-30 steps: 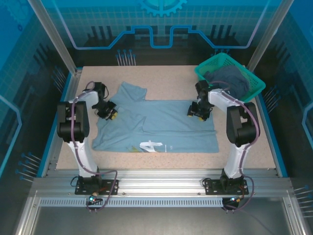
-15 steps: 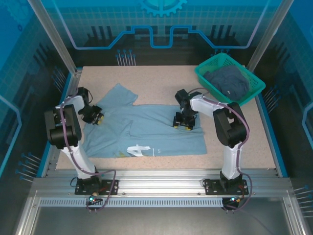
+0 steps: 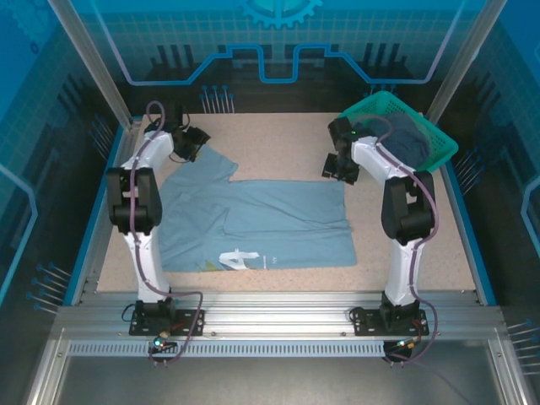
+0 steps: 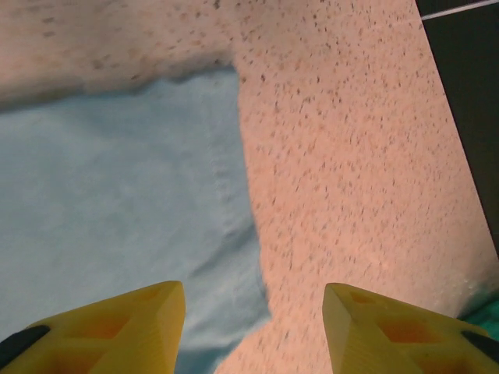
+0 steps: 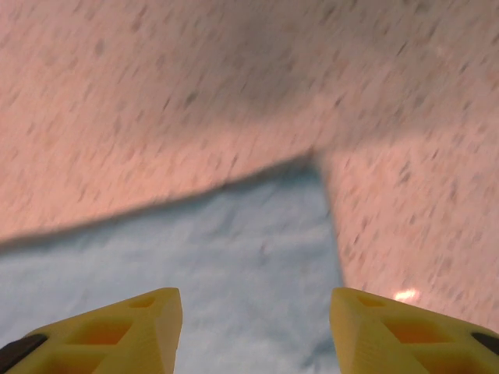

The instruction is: Fold and stack the t-shirts

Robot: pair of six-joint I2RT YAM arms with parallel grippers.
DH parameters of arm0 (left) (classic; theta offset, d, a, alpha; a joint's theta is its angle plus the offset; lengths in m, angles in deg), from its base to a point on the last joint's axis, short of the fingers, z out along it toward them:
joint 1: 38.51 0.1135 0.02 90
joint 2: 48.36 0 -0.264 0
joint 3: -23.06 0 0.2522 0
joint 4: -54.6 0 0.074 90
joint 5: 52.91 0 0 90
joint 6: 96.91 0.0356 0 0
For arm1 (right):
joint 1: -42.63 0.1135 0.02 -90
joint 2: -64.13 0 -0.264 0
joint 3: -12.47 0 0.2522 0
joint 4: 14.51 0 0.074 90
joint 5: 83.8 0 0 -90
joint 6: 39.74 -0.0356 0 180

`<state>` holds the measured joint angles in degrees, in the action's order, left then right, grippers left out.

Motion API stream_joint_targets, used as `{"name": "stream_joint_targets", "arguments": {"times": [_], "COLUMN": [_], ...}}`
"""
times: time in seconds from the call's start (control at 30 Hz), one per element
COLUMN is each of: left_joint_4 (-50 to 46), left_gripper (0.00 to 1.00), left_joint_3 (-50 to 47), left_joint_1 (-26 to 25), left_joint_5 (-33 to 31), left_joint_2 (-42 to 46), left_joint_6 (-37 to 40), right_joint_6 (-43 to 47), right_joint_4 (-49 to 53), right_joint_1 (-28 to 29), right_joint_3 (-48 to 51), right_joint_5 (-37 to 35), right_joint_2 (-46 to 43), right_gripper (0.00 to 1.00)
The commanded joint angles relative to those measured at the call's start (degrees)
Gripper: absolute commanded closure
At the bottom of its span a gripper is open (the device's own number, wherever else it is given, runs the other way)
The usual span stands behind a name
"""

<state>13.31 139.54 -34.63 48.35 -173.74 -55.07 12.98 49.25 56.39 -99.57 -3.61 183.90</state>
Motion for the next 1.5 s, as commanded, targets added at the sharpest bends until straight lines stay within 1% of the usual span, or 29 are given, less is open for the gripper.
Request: {"name": "stream_joint_targets", "arguments": {"times": [0.0, 0.07, 0.13, 0.2, 0.3, 0.4, 0.47, 0.5, 0.57, 0.7, 0.8, 0.87, 0.97, 1.03, 1.07, 1.13, 1.17, 1.33, 1.47], "left_joint_4": [9.37, 11.37, 7.45, 3.48, -0.28, -3.65, -4.05, -4.31, -5.22, -6.96, -11.55, -13.08, -18.09, -21.27, -21.66, -21.38, -20.93, -19.97, -21.96], "left_gripper": [0.46, 0.46, 0.45, 0.45, 0.45, 0.44, 0.42, 0.41, 0.41, 0.42, 0.42, 0.42, 0.42, 0.42, 0.41, 0.37, 0.36, 0.37, 0.39], "left_joint_3": [3.10, 5.49, 11.10, 15.84, 19.60, 21.65, 21.77, 21.90, 22.64, 25.26, 29.77, 31.13, 35.09, 38.55, 39.11, 39.07, 39.05, 39.39, 42.49], "left_joint_1": [0.52, 0.54, 0.51, 0.28, -0.40, -0.71, -1.10, -1.36, -1.75, -2.51, -3.17, -3.43, -3.85, -4.55, -4.98, -6.12, -6.43, -6.86, -6.69], "left_joint_5": [2.60, 3.27, 3.93, 3.85, 1.14, -2.43, -4.03, -4.75, -6.30, -8.86, -14.05, -17.34, -22.51, -26.76, -28.54, -33.09, -34.38, -35.15, -33.19], "left_joint_2": [-4.83, -7.18, -10.51, -13.01, -14.85, -16.18, -16.55, -16.80, -17.45, -19.69, -22.02, -22.82, -25.01, -26.43, -26.58, -26.33, -26.32, -27.30, -29.81], "left_joint_6": [-2.71, -1.36, 0.83, 3.15, 6.42, 7.07, 6.94, 7.02, 6.94, 6.57, 7.99, 8.17, 8.13, 9.89, 11.02, 13.69, 14.88, 17.77, 17.76], "right_joint_6": [-0.84, -1.25, -1.39, -2.01, -3.58, -4.70, -4.95, -4.88, -4.76, -4.32, -3.86, -3.53, -3.59, -3.66, -3.75, -3.92, -3.93, -3.86, -3.94], "right_joint_4": [2.74, 3.57, 4.57, 6.79, 8.37, 8.98, 8.55, 8.33, 8.45, 8.11, 8.03, 8.13, 7.97, 7.61, 7.36, 6.97, 6.87, 6.45, 6.15], "right_joint_1": [-0.58, -1.07, -1.27, -1.02, -1.03, -0.98, -1.00, -0.93, -0.88, -0.64, -0.25, 0.04, 0.15, 0.13, 0.13, 0.22, 0.22, -0.04, -0.28], "right_joint_3": [-3.49, -5.94, -8.62, -10.84, -11.23, -10.39, -9.79, -9.70, -10.04, -10.19, -10.46, -10.66, -10.14, -9.33, -8.92, -8.06, -7.83, -7.02, -6.32], "right_joint_5": [-4.09, -4.09, -2.96, -3.28, -3.69, -4.23, -4.53, -4.52, -4.49, -4.30, -3.86, -3.82, -3.57, -2.93, -2.63, -2.29, -2.28, -1.76, -1.03], "right_joint_2": [5.82, 8.29, 10.76, 12.50, 13.20, 13.08, 12.90, 12.93, 12.97, 12.33, 11.84, 11.66, 11.43, 11.13, 10.94, 10.53, 10.41, 10.18, 10.05], "right_gripper": [0.46, 0.47, 0.48, 0.50, 0.53, 0.63, 0.79, 0.84, 0.88, 0.93, 0.95, 0.95, 0.95, 0.95, 0.95, 0.95, 0.95, 0.95, 0.94]}}
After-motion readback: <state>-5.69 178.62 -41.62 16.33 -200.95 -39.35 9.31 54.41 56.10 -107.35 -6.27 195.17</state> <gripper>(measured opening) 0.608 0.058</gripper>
